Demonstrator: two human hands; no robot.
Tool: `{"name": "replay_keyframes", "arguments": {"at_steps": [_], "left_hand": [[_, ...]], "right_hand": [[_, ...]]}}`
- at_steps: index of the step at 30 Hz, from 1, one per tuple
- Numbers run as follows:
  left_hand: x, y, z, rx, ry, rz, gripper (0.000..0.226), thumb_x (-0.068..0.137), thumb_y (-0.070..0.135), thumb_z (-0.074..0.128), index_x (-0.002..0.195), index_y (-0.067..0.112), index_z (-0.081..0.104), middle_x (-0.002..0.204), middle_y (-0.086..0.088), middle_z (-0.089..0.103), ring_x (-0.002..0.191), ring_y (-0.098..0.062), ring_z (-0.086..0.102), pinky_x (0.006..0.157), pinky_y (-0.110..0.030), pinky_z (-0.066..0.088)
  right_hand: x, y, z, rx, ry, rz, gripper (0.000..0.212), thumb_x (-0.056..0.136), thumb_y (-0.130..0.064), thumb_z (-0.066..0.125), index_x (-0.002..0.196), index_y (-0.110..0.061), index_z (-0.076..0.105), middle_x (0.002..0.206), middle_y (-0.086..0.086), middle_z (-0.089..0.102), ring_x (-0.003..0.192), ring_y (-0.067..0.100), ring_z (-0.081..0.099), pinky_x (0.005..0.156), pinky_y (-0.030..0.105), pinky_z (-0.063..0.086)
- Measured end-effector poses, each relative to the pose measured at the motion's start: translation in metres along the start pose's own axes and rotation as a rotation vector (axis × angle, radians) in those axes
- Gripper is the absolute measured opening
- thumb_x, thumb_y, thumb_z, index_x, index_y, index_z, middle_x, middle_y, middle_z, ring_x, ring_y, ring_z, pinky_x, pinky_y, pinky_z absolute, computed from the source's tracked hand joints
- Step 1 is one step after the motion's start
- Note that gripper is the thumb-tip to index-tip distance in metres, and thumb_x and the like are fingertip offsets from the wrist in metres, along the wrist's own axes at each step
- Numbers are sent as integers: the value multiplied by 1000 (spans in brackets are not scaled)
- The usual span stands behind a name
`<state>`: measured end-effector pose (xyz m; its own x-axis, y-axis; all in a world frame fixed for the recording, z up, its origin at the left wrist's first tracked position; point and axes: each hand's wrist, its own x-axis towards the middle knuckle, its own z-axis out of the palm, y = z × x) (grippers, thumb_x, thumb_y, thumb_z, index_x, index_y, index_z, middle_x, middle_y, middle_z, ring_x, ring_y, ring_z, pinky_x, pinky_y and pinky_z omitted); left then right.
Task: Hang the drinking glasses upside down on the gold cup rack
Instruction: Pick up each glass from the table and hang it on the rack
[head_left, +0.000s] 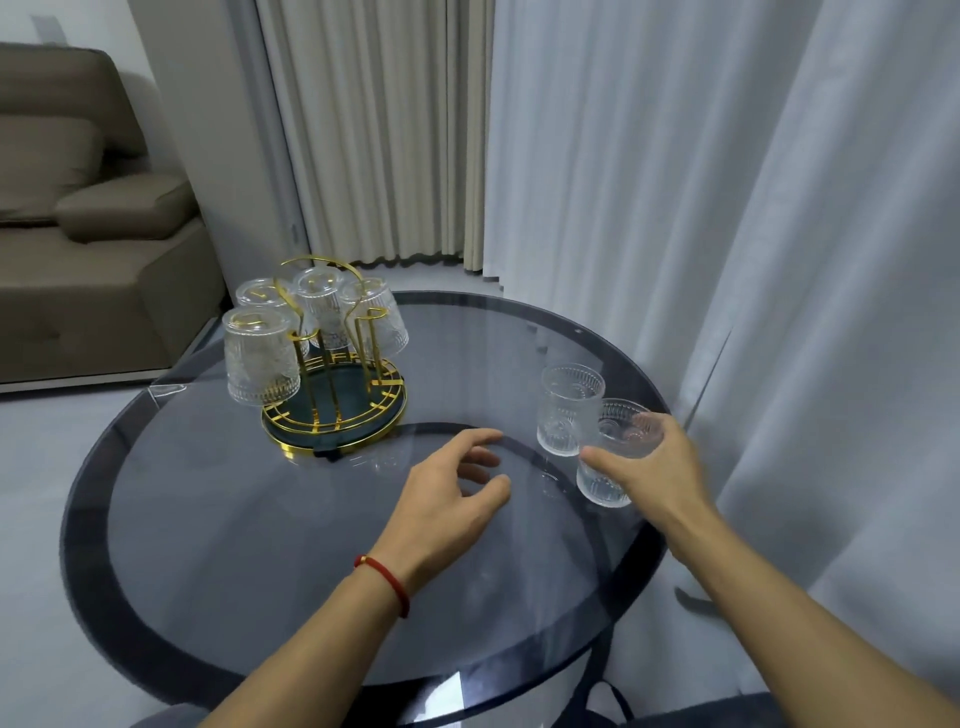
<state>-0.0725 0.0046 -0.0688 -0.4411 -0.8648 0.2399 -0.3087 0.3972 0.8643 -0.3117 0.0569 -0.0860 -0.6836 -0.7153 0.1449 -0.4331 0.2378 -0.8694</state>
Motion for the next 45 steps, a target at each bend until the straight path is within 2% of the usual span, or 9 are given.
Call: {"name": "replay_keyframes", "arguments": {"at_steps": [3,7,11,18,22,27,29,32,45], "left_hand": [[-2,7,3,-189,-69,-69,37,85,25,69,121,35,65,108,1,70,100,-14,68,85,-36,60],[-4,16,1,-518,-234,-159,62,84,39,76,140,35,50,128,-6,62,112,-20,67,86,-45,61],[-3,19,-10,-472,-59,-177,64,70,36,85,126,25,56,120,-8,67,106,-19,69,76,-30,61],[16,-5,-60,-774,54,-261,61,72,15,80,125,4,53,124,-25,63,108,-35,69,79,-49,61],[20,-25,-73,-870,-65,-299,60,77,9,74,131,1,48,128,-24,65,114,-37,67,90,-51,58],[30,-50,-91,-206,53,-234,67,84,65,59,141,29,51,134,3,61,121,-13,58,104,-42,49],[35,-69,-97,136,188,-186,55,97,52,49,143,23,50,142,-1,53,130,-16,46,110,-39,39],[38,-91,-93,563,97,-207,64,90,34,63,149,23,40,158,-10,30,147,-26,24,116,-47,34],[42,-105,-93,696,6,-238,80,86,36,66,156,31,26,163,-1,21,150,-23,12,114,-47,39]], "right_hand": [[-7,-19,-15,31,23,-238,77,57,-60,86,124,-40,54,116,-18,65,105,4,61,83,19,44],[-26,-48,-12,-65,-176,-592,83,62,-60,84,136,-36,55,123,-7,57,115,13,56,97,27,47],[-47,-70,25,-233,-414,-764,95,67,-59,85,150,-31,47,121,-6,47,116,11,45,101,34,49],[-46,-86,61,213,-766,-194,92,86,-75,56,160,-46,10,163,-14,27,143,3,38,117,36,39],[-44,-81,84,449,-778,-69,53,103,-50,46,151,-32,35,150,-1,52,126,15,63,99,42,58],[-26,-83,97,593,-567,-21,49,98,-43,60,143,-29,48,131,15,66,114,27,71,99,48,58],[-18,-86,95,466,-434,-88,56,90,-57,61,142,-39,46,138,13,60,123,29,64,106,53,52],[-6,-98,92,275,-292,-278,55,92,-60,61,142,-46,44,149,-3,50,136,23,51,112,55,44],[36,-221,139,45,-195,-578,63,88,-44,76,141,-19,54,136,3,62,123,18,57,105,37,49]]}}
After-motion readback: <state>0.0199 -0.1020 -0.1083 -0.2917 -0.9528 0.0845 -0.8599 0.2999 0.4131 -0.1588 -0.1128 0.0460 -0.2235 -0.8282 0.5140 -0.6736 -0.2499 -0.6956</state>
